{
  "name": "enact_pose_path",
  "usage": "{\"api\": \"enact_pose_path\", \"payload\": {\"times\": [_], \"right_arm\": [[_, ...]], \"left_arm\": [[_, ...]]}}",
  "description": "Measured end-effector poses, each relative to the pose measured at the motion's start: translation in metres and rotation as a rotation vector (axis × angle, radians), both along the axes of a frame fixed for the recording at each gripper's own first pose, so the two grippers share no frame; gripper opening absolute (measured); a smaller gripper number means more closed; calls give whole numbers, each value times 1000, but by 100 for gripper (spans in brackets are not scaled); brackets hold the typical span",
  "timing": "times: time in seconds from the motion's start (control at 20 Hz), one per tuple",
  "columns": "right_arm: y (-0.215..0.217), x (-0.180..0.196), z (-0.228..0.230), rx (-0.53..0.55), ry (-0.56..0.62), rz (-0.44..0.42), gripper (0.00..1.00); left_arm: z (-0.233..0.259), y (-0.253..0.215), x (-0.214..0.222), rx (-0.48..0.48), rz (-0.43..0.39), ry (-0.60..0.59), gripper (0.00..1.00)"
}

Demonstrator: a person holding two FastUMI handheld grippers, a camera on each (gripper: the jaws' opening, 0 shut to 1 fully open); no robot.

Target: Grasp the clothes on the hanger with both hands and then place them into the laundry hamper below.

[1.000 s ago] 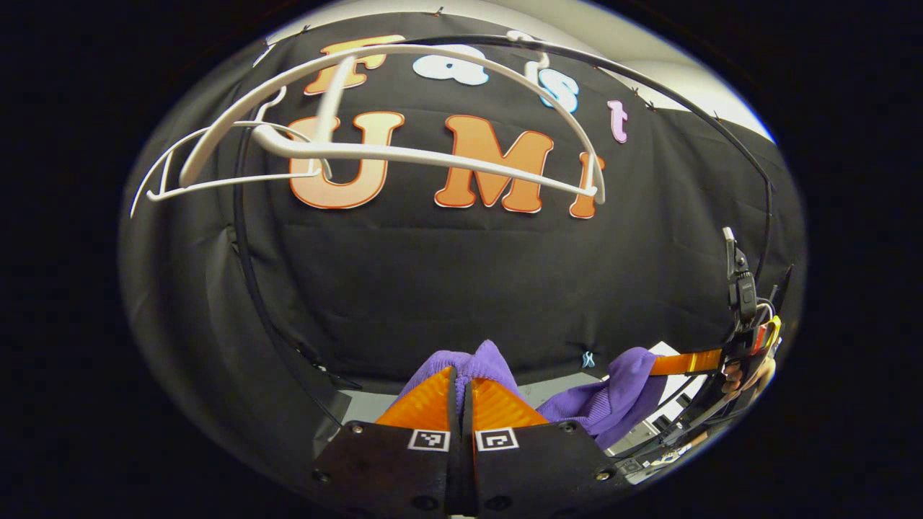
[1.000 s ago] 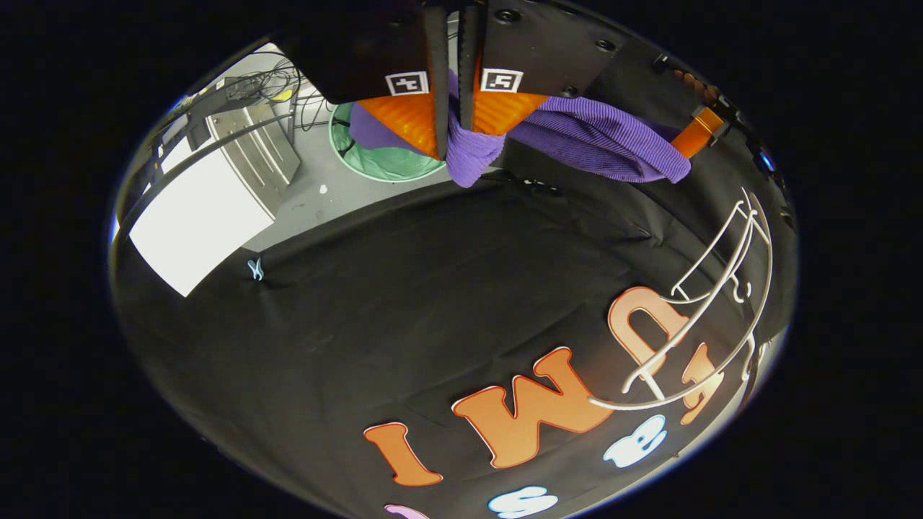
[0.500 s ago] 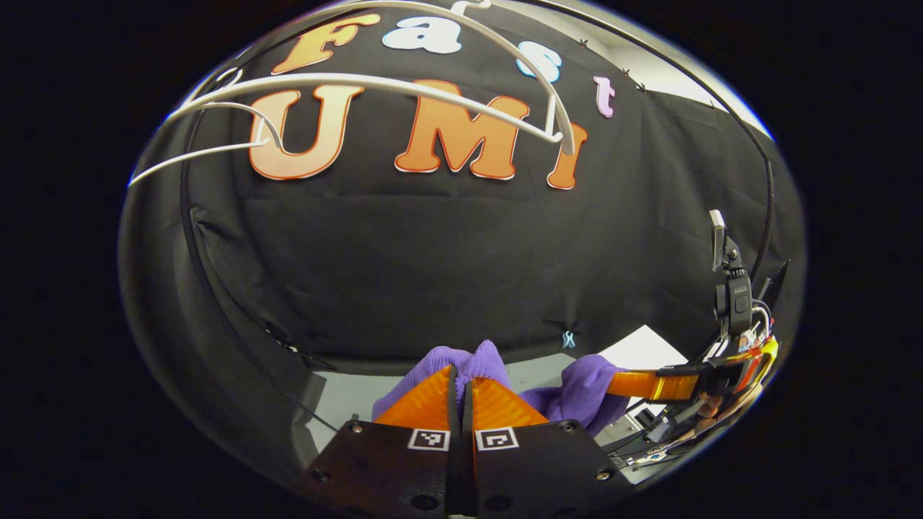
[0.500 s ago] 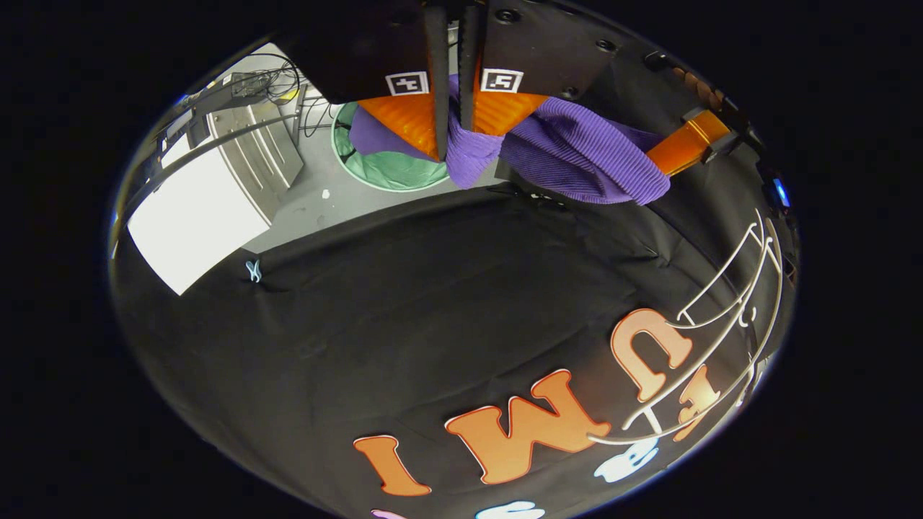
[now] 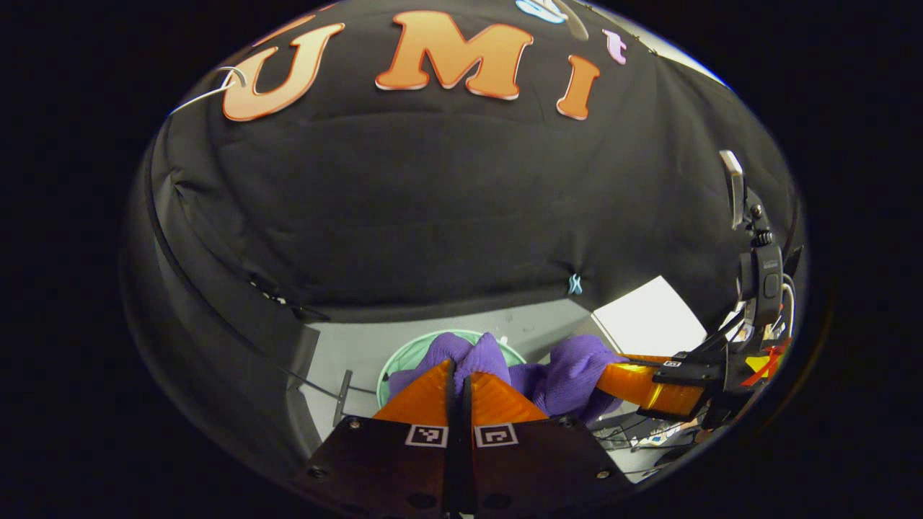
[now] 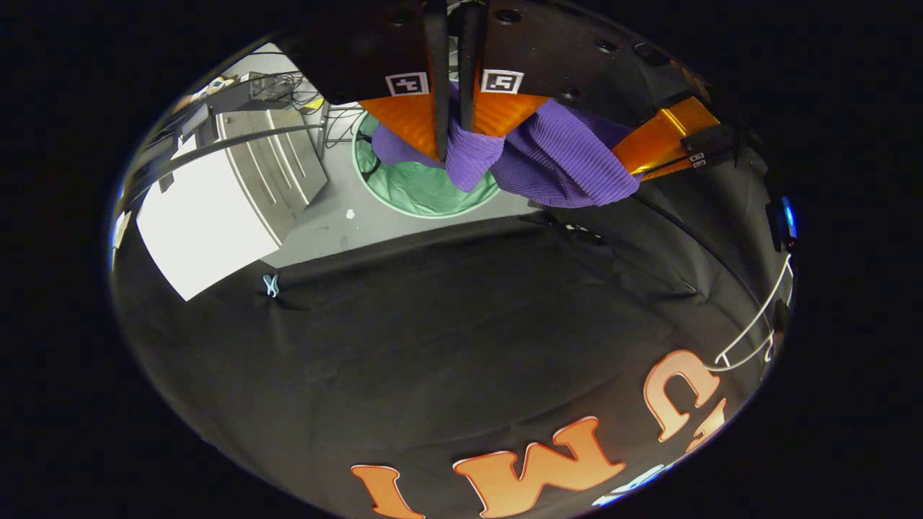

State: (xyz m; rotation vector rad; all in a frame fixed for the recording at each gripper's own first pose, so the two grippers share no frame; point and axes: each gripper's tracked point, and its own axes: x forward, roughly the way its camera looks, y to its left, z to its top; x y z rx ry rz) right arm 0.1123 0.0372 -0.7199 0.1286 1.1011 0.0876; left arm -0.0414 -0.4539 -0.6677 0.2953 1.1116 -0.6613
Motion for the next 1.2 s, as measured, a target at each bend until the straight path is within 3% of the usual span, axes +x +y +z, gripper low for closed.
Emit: {"api": "enact_pose_path", "payload": {"times": [0.2, 0.3, 0.4, 0.5, 0.55, 0.6, 0.65, 0.7, 0.85, 0.9, 1.1, 1.2], "right_arm": [[-1, -6, -37, -24, 67, 6, 13], [0, -3, -40, 4, 74, -1, 25], [-9, 2, -42, -8, 80, -17, 25], [-15, 3, -42, -17, 78, -31, 25], [-17, 5, -42, -13, 72, -32, 25], [-18, 5, -43, -15, 70, -33, 38], [-20, 3, -39, -17, 63, -36, 42], [-22, 1, -36, -18, 65, -39, 41], [-29, -15, -30, -29, 73, -35, 41], [-29, -21, -23, -33, 73, -36, 54], [-35, -42, 5, -48, 31, -39, 55], [-30, -54, 24, -59, 9, -24, 85]], "left_arm": [[-30, 5, -8, 92, -6, 62, 4], [-45, 11, -17, 121, 6, 103, 7], [-52, 12, -23, 141, 28, 142, 9], [-56, 16, -20, 159, 41, 139, 18], [-55, 16, -20, 161, 42, 136, 35], [-53, 17, -18, 165, 44, 130, 53], [-51, 17, -19, 166, 46, 128, 70], [-49, 15, -20, 161, 50, 131, 87], [-36, 18, -26, 155, 81, 125, 83], [-25, 24, -29, 145, 97, 122, 83], [6, 39, -42, 118, 142, 108, 83], [28, 48, -43, 109, 144, 69, 87]]}}
